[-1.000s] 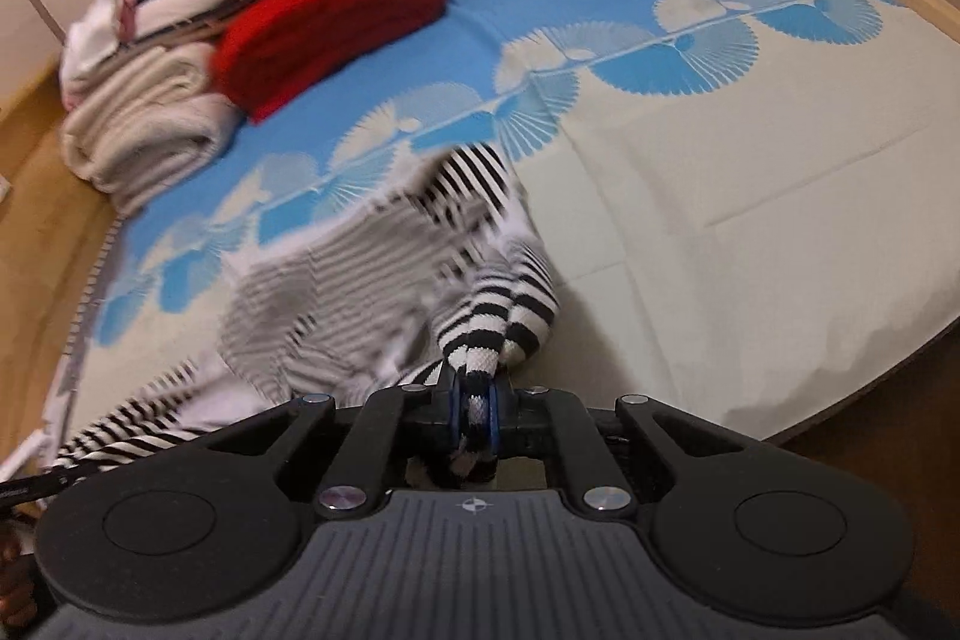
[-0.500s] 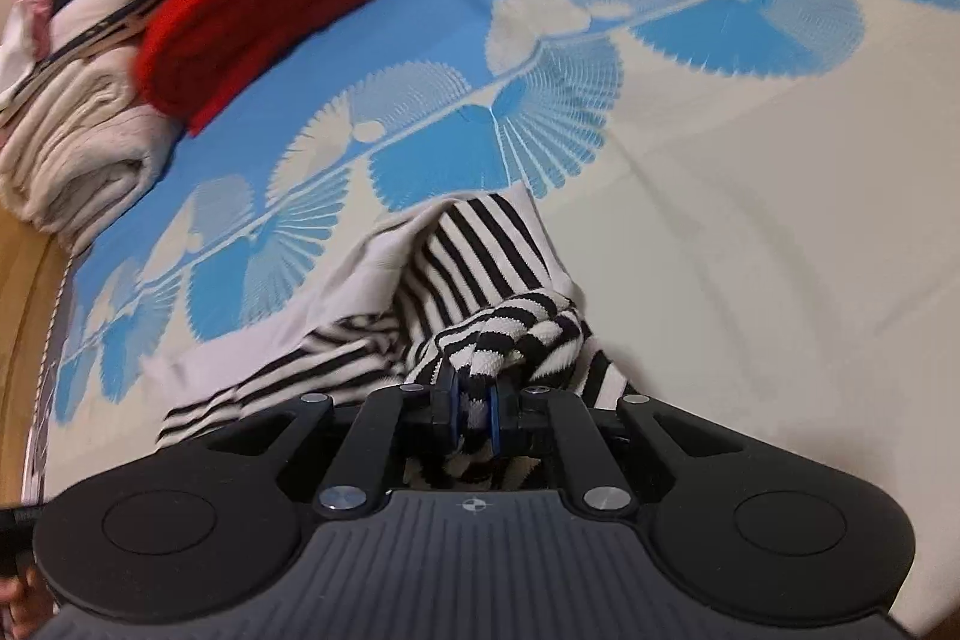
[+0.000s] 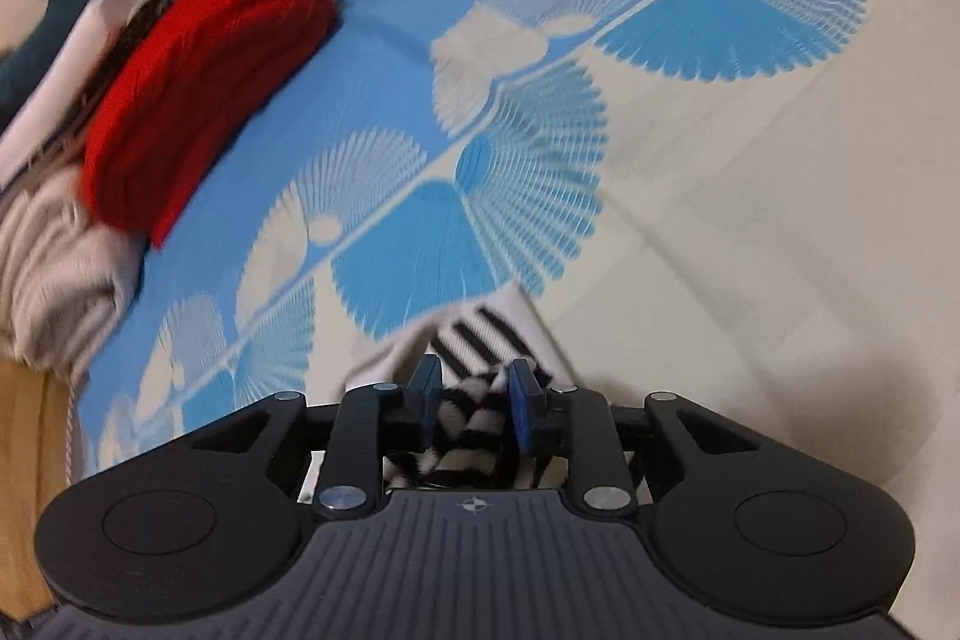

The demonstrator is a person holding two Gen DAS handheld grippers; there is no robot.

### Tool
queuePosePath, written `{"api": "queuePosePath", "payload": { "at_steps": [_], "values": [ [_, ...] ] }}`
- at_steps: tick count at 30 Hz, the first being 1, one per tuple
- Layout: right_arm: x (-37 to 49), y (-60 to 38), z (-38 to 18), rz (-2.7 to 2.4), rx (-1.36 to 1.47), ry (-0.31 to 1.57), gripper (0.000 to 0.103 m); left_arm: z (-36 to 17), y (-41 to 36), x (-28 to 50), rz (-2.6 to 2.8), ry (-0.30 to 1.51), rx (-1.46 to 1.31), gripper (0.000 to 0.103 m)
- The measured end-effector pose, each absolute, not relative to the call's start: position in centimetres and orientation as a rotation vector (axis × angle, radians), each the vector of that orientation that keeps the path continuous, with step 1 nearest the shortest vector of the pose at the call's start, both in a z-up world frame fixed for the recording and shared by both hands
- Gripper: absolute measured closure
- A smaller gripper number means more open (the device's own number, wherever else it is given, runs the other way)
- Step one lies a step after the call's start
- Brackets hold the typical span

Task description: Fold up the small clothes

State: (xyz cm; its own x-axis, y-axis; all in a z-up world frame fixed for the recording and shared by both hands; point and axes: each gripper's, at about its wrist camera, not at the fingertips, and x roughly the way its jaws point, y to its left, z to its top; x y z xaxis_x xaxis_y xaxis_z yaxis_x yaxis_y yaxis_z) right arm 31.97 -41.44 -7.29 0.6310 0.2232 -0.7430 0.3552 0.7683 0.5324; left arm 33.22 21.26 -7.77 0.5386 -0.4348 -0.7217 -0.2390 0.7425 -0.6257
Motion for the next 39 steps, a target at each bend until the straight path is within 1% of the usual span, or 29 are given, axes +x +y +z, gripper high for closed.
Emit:
{"api": "queuePosePath", "payload": {
  "at_steps": [1,2,3,4,6,7,8,9,10,11,13,18,20,22,23,24,25,26,27,28,29,30,35,37,39],
  "values": [
    [31.9,-41.7,-7.1,-0.078,0.710,0.899,0.077,-7.4,21.1,32.9,-0.145,1.016,-0.737,0.063],
    [31.7,-41.7,-6.8,-0.068,0.695,0.893,0.077,-7.0,20.8,32.3,-0.158,0.998,-0.728,0.056],
    [31.5,-41.7,-6.6,-0.054,0.675,0.889,0.075,-6.6,20.7,31.8,-0.169,0.971,-0.723,0.046],
    [31.1,-41.5,-6.3,-0.033,0.647,0.883,0.074,-6.0,20.7,31.3,-0.182,0.931,-0.721,0.043],
    [30.3,-41.0,-5.8,0.017,0.595,0.882,0.061,-5.0,20.4,30.2,-0.204,0.881,-0.711,0.037],
    [29.9,-40.6,-5.7,0.047,0.569,0.889,0.058,-4.6,20.2,29.9,-0.214,0.869,-0.688,0.035],
    [29.5,-40.2,-5.6,0.081,0.542,0.902,0.055,-4.3,19.9,29.7,-0.221,0.866,-0.652,0.029],
    [29.2,-39.7,-5.6,0.114,0.515,0.915,0.053,-4.0,19.3,29.4,-0.224,0.873,-0.589,0.024],
    [28.9,-39.0,-5.6,0.152,0.481,0.928,0.053,-4.0,18.7,29.3,-0.225,0.886,-0.530,0.022],
    [28.5,-38.2,-5.6,0.192,0.434,0.942,0.051,-4.1,17.9,29.1,-0.227,0.903,-0.455,0.020],
    [28.0,-36.5,-6.0,0.240,0.329,0.967,0.047,-4.7,16.0,28.7,-0.246,0.934,-0.305,0.020],
    [28.1,-32.0,-8.1,0.287,0.034,1.030,0.047,-7.2,11.6,28.7,-0.251,0.991,0.034,0.019],
    [28.5,-30.7,-8.7,0.272,-0.062,1.026,0.047,-8.0,10.5,29.4,-0.230,0.999,0.099,0.019],
    [29.0,-30.0,-8.8,0.255,-0.116,1.007,0.049,-8.3,10.2,30.2,-0.214,0.977,0.104,0.020],
    [29.5,-29.8,-8.6,0.246,-0.117,0.995,0.057,-8.2,10.0,30.7,-0.203,0.955,0.103,0.021],
    [30.0,-29.7,-8.5,0.239,-0.114,0.984,0.069,-8.1,9.9,31.2,-0.191,0.933,0.099,0.025],
    [30.4,-29.6,-8.3,0.229,-0.112,0.969,0.075,-8.0,9.8,31.7,-0.185,0.920,0.092,0.029],
    [30.9,-29.5,-8.1,0.221,-0.108,0.956,0.083,-8.0,9.7,32.2,-0.181,0.911,0.081,0.041],
    [31.3,-29.5,-8.0,0.213,-0.095,0.942,0.089,-8.0,9.6,32.9,-0.183,0.912,0.062,0.057],
    [31.9,-29.6,-7.9,0.205,-0.072,0.929,0.090,-8.1,9.6,33.5,-0.186,0.916,0.040,0.071],
    [32.4,-29.7,-7.7,0.195,-0.043,0.913,0.093,-8.3,9.8,34.2,-0.178,0.922,0.016,0.101],
    [32.8,-29.9,-7.5,0.180,-0.020,0.893,0.095,-8.1,9.9,34.7,-0.157,0.917,-0.005,0.100],
    [33.9,-31.5,-5.3,0.070,0.139,0.721,0.097,-6.2,13.1,36.1,-0.035,0.773,-0.223,0.101],
    [34.5,-31.5,-5.2,0.066,0.159,0.697,0.098,-6.1,13.4,36.6,-0.003,0.766,-0.234,0.100],
    [35.3,-30.8,-6.1,0.051,0.117,0.724,0.098,-6.9,13.4,37.4,0.013,0.799,-0.232,0.100]
  ]
}}
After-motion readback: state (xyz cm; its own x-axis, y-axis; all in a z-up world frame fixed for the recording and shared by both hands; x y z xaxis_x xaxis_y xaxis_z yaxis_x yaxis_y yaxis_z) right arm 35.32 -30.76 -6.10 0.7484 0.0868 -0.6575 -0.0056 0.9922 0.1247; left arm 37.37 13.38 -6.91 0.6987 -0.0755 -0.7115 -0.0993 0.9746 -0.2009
